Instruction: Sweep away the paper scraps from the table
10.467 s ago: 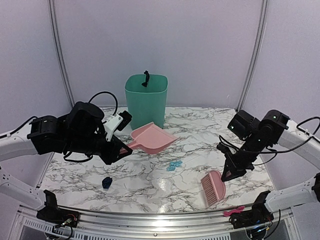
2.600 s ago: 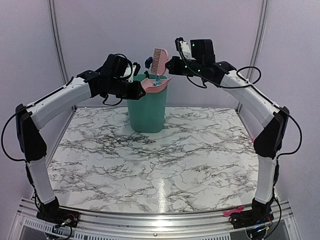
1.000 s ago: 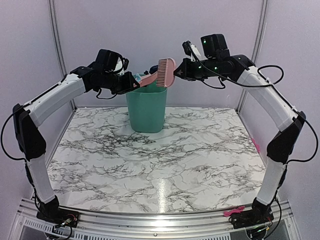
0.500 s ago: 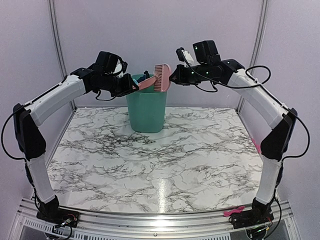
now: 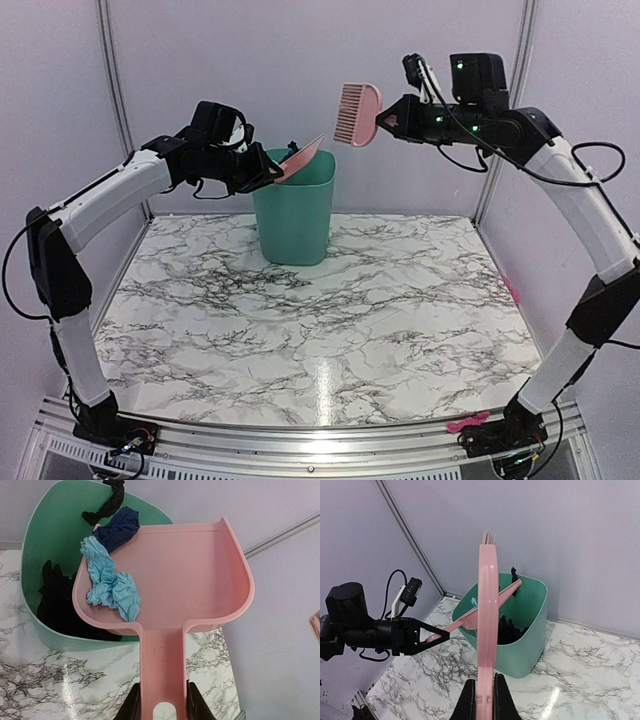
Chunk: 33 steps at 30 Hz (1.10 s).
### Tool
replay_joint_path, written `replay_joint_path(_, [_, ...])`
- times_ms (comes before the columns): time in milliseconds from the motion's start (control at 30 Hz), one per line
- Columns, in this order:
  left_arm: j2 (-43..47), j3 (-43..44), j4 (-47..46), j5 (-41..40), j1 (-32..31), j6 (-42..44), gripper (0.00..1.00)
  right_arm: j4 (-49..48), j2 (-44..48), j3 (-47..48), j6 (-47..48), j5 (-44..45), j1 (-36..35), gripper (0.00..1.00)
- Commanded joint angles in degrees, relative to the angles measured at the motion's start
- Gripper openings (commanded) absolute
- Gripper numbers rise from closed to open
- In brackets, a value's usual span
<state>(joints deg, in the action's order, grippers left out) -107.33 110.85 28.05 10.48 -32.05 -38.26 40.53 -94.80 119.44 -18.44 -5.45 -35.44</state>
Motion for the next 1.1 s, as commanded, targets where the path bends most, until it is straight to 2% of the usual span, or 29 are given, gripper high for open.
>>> replay_joint_path(0, [1.9,1.1,-5.7,3.9,0.4,-6.9,0.00,-2.7,3.7,-3.5,-0.9,3.7,0.2,0.00])
replay_joint_path(167, [6.9,-4.6,-17.8,9.6,1.7,-19.1,0.00,-5.6,8.4,-10.2,-1.3,7.0,0.2,0.00])
replay_joint_path(300, [10.5,-12.9,-36.0,14.2,3.7,-32.1,0.00,-7.1,11.4,-14.5,-1.5,8.8,0.2,0.00])
replay_joint_path(500, [10.6,-12.8,-39.6,17.0,4.5,-38.7,0.00,-8.4,14.0,-18.4,-2.1,9.0,0.2,0.00])
replay_joint_path(600, [13.1,-12.6,-37.6,16.2,4.5,-34.6,0.00,-8.7,15.2,-20.7,-2.3,9.4,0.2,0.00])
replay_joint_path(733, [18.7,-12.2,-23.0,11.5,4.5,-20.3,0.00,-9.5,17.9,-27.7,-2.2,12.3,0.2,0.00])
replay_joint_path(900, [28.3,-20.5,-11.1,1.2,4.5,-6.7,0.00,-12.9,21.9,-37.8,-3.0,15.6,0.2,0.00])
replay_joint_path(1067, [37.0,-30.2,-2.7,-9.0,4.1,1.5,0.00,-19.2,24.5,-47.5,-4.3,16.5,0.2,0.00])
